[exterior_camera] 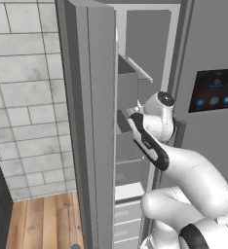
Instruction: Take the tomato and eggplant out of the freezer and place them in the tupperware container on the counter. Then put the tupperware containing the vegetables back in the freezer.
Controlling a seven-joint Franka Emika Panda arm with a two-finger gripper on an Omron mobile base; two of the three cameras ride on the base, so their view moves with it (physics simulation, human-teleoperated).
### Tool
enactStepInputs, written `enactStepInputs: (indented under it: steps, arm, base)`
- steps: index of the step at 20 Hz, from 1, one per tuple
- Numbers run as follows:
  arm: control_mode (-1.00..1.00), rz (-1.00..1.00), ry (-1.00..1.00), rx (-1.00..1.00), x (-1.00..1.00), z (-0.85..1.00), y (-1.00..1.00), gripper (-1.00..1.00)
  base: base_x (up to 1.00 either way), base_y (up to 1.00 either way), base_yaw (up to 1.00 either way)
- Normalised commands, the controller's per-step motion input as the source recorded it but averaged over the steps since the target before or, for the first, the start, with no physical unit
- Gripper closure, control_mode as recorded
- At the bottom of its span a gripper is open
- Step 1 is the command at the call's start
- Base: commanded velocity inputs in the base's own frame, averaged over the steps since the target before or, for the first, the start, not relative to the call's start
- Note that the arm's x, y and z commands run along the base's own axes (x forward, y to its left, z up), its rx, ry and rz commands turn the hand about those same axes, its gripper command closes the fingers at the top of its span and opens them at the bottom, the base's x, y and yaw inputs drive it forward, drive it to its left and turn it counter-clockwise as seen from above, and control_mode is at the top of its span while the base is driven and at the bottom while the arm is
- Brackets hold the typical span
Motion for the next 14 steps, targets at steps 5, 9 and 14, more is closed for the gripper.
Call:
enactStepInputs:
  steps: [5,9,14]
  arm:
    - [-1.0,0.0,0.03,0.0,-1.0,0.76,-0.25,1.0]
    - [-1.0,0.0,0.13,0.0,-1.0,0.69,-0.25,1.0]
    - [-1.0,0.05,0.17,0.0,-0.97,0.61,-0.29,1.0]
  base:
    - [0.0,0.0,0.0]
    - [0.0,0.0,0.0]
    - [0.0,0.0,0.0]
